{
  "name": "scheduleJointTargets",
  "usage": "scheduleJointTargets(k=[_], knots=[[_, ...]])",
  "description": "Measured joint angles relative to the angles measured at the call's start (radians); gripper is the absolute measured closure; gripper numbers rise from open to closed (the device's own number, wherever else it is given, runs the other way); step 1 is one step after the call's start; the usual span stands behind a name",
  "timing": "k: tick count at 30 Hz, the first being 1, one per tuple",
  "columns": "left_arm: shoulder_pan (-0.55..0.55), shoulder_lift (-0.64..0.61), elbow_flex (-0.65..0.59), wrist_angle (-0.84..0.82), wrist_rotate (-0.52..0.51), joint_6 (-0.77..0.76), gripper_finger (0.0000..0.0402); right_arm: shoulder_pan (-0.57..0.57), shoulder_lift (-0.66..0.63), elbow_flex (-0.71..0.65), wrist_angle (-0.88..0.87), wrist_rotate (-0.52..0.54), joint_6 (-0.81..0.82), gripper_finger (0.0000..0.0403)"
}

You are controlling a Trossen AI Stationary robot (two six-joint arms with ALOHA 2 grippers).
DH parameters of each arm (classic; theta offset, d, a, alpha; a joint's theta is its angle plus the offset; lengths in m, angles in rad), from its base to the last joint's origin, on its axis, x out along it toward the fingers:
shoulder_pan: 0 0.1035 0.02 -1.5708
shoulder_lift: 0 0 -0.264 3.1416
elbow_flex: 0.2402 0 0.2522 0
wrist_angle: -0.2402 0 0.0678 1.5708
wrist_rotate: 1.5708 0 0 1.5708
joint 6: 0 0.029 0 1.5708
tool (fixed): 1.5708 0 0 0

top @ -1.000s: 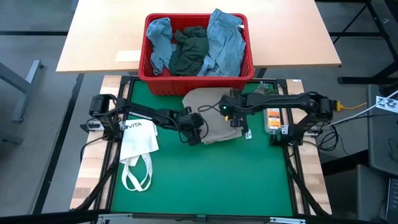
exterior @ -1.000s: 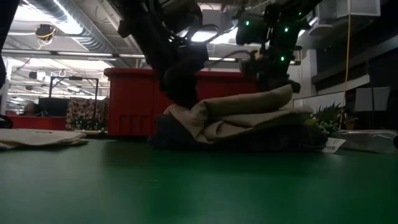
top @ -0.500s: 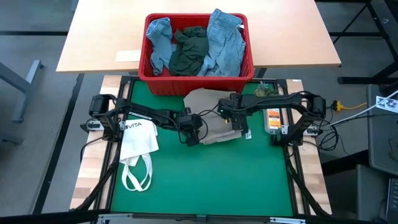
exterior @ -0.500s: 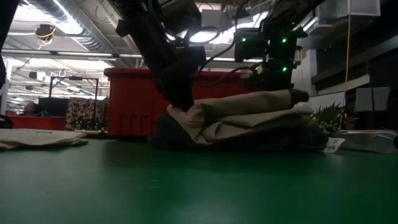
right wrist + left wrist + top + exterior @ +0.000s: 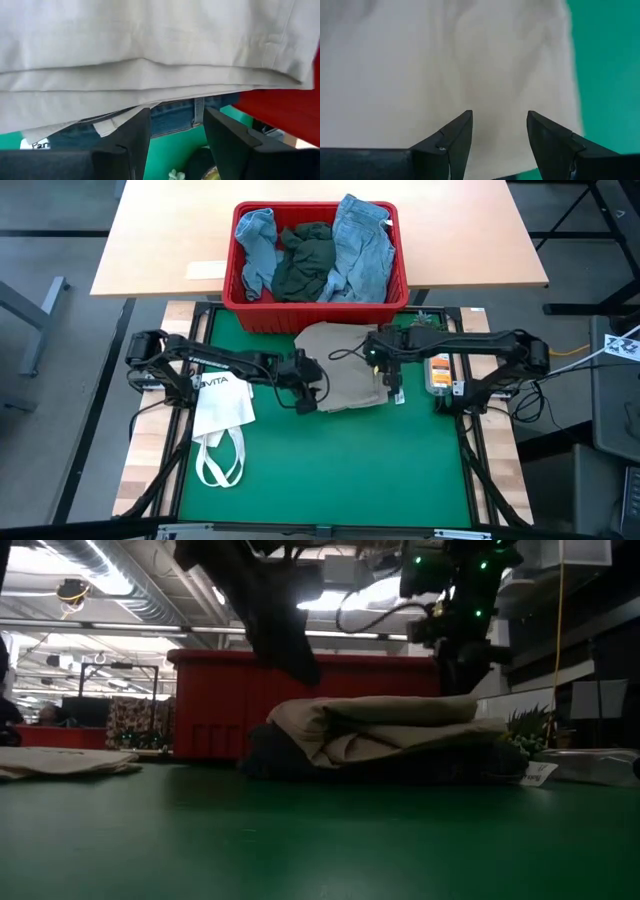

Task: Fold laundry
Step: Stack the brown shorts on the blue pants

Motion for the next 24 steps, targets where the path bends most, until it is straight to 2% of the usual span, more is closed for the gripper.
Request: scheduleJointTargets(k=[4,11,20,24], knots=[[-0.029,0.0,0.0,0.007,0.039,-0.002,0.0219,0.061,-0.032,0.0,0.014,-0.002,-0.001,0.0219],[-0.101,0.0,0.0,0.011,0.038,-0.002,0.0219,0.208,-0.02,0.002,0.06,0.002,-0.046,0.0219],[-0.164,0.0,0.001,0.016,-0.018,-0.014,0.0219,0.329,0.006,0.001,0.081,0.01,-0.106,0.0219],[-0.172,0.0,0.001,0.017,-0.019,-0.034,0.0219,0.36,0.018,0.001,0.076,-0.02,-0.108,0.0219]])
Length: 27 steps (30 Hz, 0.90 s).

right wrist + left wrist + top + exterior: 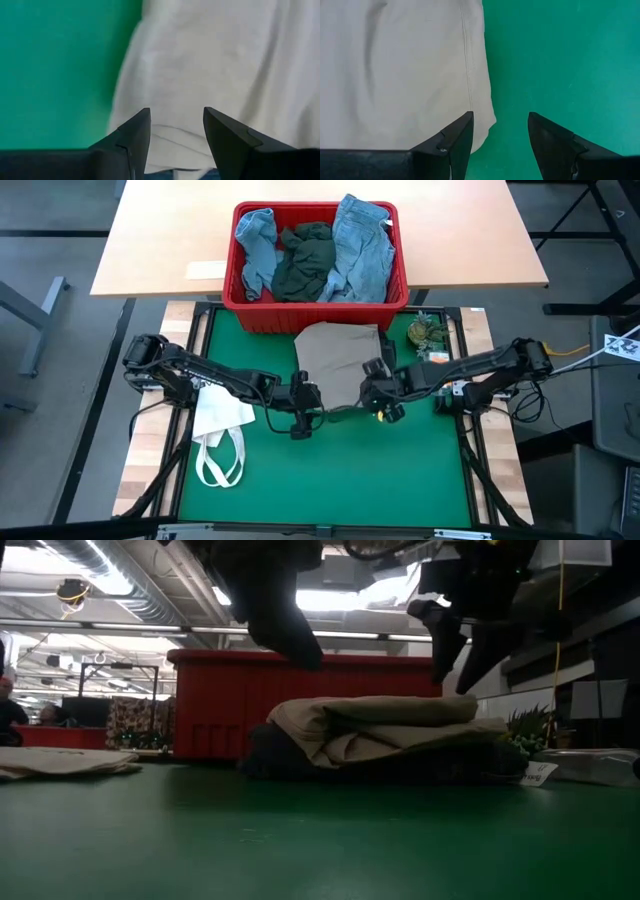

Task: Fold laundry
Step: Stack the brown shorts on the blue pants

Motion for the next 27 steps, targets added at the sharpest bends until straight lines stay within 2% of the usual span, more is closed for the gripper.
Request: scheduleJointTargets(k=[8,19,23,27], knots=[[-0.005,0.0,0.001,0.008,0.0,-0.001,0.0219,0.043,0.0,0.0,-0.004,-0.038,0.0,0.0219],[-0.006,0.0,0.001,0.018,0.0,-0.002,0.0219,0.039,0.058,0.0,-0.012,-0.024,0.01,0.0226],[-0.006,0.0,0.001,0.018,0.0,-0.002,0.0219,0.039,0.059,0.0,-0.017,-0.018,0.01,0.0269],[-0.013,0.0,0.001,0.019,0.0,-0.001,0.0219,0.039,0.059,0.0,-0.038,0.007,0.009,0.0345]])
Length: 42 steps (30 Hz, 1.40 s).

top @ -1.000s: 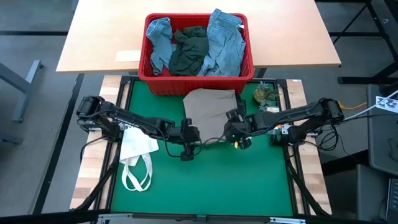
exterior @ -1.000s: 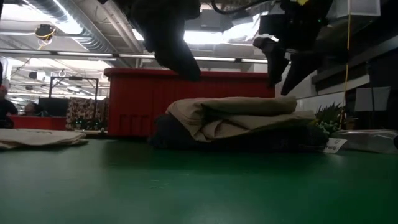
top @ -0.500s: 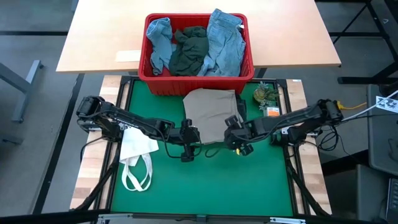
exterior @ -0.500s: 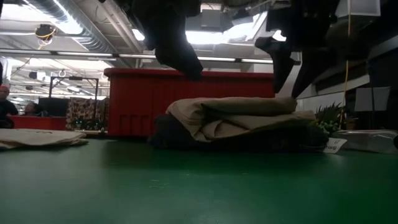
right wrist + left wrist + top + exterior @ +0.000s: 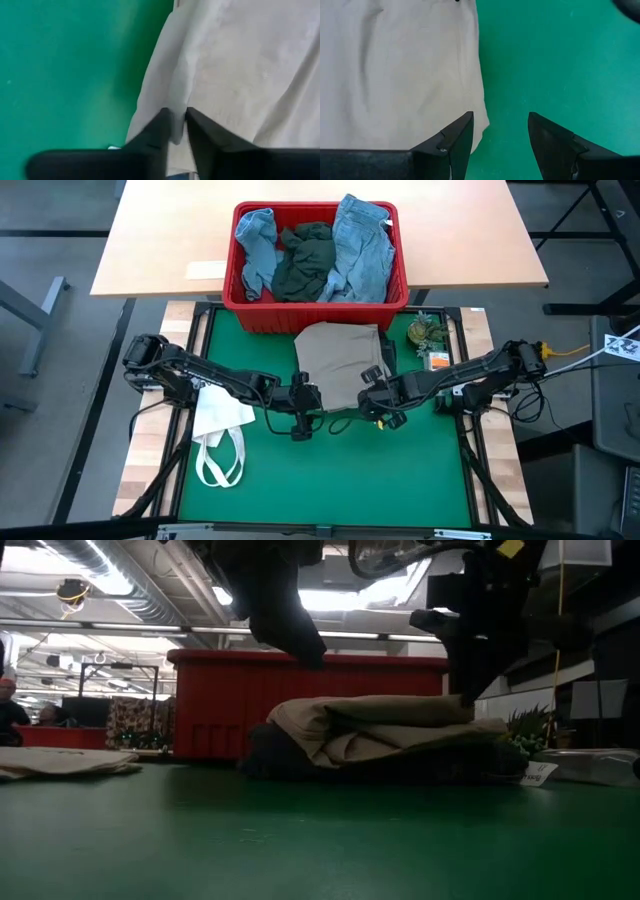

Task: Fold laundry
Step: Stack the brown shorts on the blue pants

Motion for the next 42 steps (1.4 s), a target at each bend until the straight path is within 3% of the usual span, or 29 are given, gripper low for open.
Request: scheduleJointTargets(k=[3,8,15,30,38,42], knots=[[0.0,0.0,0.0,0.0,0.0,-0.001,0.0219,0.0,0.0,0.0,-0.028,0.02,-0.006,0.0393],[0.001,0.026,0.0,0.017,-0.006,-0.001,0.0219,0.0,0.0,0.0,-0.092,0.043,0.019,0.0378],[0.018,0.082,0.0,0.057,-0.046,0.007,0.0219,0.0,0.0,0.0,-0.153,0.042,0.044,0.0397],[0.055,0.194,0.002,0.084,-0.051,0.01,0.0219,0.0,0.0,0.0,-0.155,0.007,0.046,0.0348],[0.056,0.222,0.002,0.084,-0.052,0.011,0.0219,0.0,0.0,0.0,-0.166,0.042,0.031,0.0278],[0.055,0.214,0.002,0.08,-0.052,0.011,0.0219,0.0,0.0,0.037,-0.278,0.069,0.02,0.0261]])
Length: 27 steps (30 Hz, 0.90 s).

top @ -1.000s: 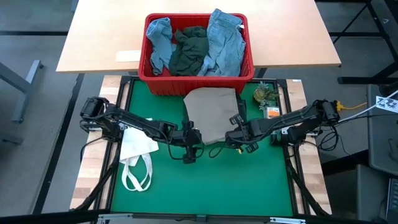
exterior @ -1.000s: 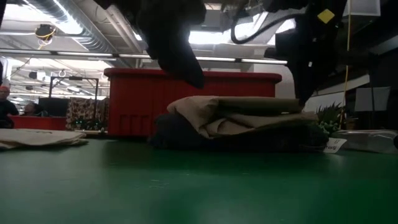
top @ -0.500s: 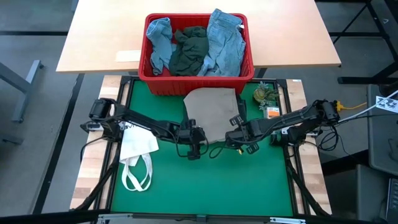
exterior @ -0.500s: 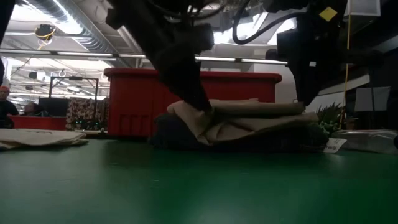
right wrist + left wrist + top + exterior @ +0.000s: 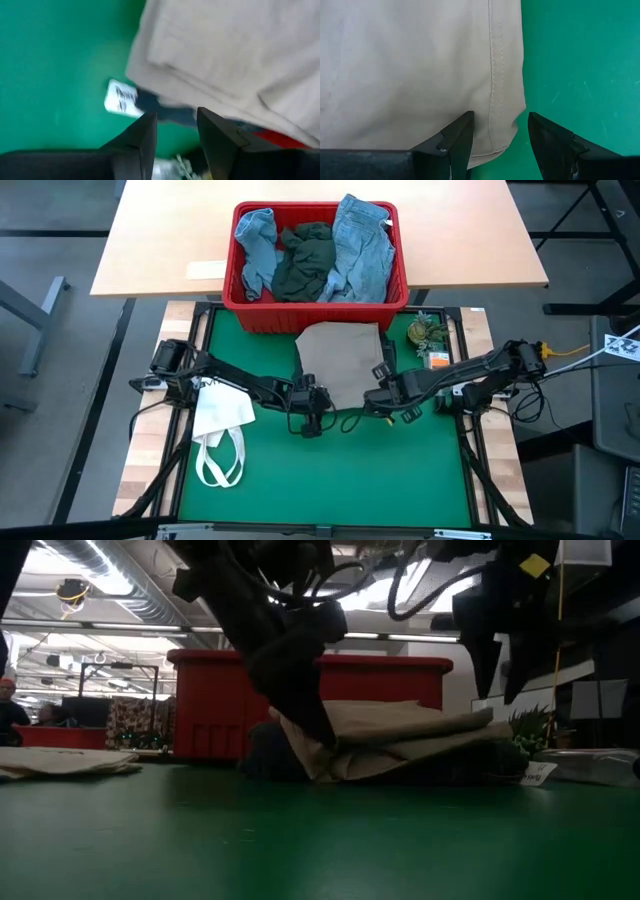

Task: Fold laundry
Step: Stack the brown shorts on the blue pants

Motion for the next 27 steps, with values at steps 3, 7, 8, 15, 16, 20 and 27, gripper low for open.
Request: scheduleJointTargets(k=[3,7,8,15,16,20,27], knots=[[0.0,-0.027,0.0,-0.006,0.004,0.0,0.0219,0.0,-0.003,0.044,-0.072,0.043,0.002,0.0261],[-0.003,-0.087,-0.001,-0.011,0.004,0.003,0.0219,-0.013,-0.036,0.084,-0.086,0.116,-0.016,0.0264],[-0.002,-0.106,-0.001,-0.008,0.003,0.009,0.0219,-0.023,-0.045,0.086,-0.084,0.133,-0.027,0.0264],[0.023,-0.216,-0.001,-0.008,-0.062,0.079,0.0219,-0.185,-0.096,0.08,-0.022,0.148,-0.101,0.0264],[0.033,-0.225,-0.001,-0.003,-0.085,0.079,0.0219,-0.217,-0.099,0.074,0.02,0.148,-0.122,0.0265],[0.091,-0.239,-0.001,-0.004,-0.165,0.075,0.0219,-0.343,-0.098,0.046,0.21,0.113,-0.214,0.0265],[0.238,-0.212,-0.002,-0.018,-0.179,0.031,0.0219,-0.499,-0.093,-0.044,0.474,0.051,-0.239,0.0265]])
